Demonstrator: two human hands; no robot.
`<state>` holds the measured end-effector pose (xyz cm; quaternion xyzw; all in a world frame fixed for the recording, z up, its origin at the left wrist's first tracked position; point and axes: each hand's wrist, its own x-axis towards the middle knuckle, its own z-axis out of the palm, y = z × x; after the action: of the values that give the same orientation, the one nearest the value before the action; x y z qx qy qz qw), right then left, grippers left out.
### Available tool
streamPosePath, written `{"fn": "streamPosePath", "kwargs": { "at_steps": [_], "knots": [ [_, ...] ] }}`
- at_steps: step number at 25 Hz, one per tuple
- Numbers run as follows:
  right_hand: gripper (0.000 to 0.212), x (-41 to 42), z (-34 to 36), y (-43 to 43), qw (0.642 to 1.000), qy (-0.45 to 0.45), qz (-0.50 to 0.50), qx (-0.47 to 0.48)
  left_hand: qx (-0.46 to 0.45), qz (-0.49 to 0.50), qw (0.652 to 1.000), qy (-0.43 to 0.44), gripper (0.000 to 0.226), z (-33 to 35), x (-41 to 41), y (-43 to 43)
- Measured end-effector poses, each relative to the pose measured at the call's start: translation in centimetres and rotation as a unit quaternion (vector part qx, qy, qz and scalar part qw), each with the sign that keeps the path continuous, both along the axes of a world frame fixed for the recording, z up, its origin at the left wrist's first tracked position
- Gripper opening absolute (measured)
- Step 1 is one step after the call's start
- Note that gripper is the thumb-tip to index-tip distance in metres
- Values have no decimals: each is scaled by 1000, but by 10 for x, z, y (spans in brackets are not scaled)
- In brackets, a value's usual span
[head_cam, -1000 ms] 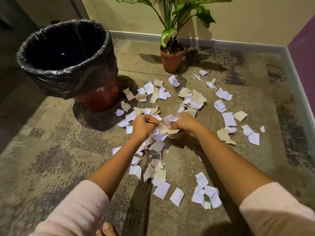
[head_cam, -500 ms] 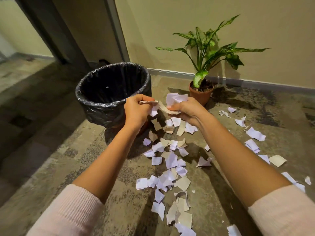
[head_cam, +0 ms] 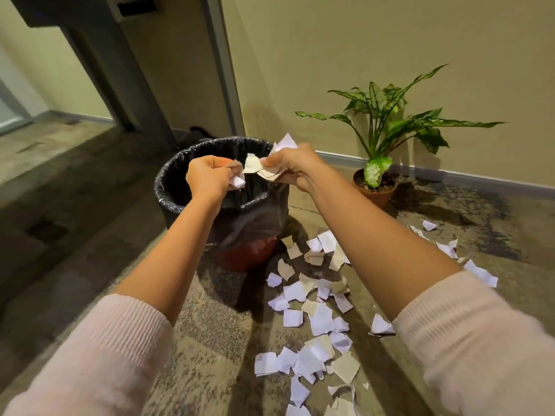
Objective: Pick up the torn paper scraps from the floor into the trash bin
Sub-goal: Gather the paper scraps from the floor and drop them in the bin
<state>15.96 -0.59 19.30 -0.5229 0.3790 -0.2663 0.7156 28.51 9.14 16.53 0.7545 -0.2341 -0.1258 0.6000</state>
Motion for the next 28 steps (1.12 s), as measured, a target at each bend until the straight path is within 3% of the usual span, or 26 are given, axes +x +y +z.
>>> {"fn": "streamPosePath", "kwargs": {
  "at_steps": [4, 7, 15, 18, 21, 24, 28],
  "knots": [
    [63, 18, -2, -1, 999, 18, 29, -9, 58, 21, 998, -11, 25, -11, 18, -1],
    [56, 18, -4, -2, 998, 34, 48, 1, 78, 10, 997, -16, 35, -15, 16, -2],
    [33, -39, -24, -5, 999, -3, 29, 21, 50, -67, 967, -242, 35, -17, -49, -7],
    [34, -82, -44, -5, 999, 45, 20, 4, 59, -135, 941, -306, 32, -39, -100, -9],
    [38, -132, -76, 1, 987, 155, 27, -28, 102, -218, 934, -264, 33, -83, -153, -8],
    [36, -181, -117, 13, 948, 306, 77, -48, 203, -317, 891, -252, 47, -125, -201, -7],
    [37, -246, -158, 36, 872, 449, 156, -120, 315, -455, 780, -292, 69, -165, -261, 7]
  ]
}}
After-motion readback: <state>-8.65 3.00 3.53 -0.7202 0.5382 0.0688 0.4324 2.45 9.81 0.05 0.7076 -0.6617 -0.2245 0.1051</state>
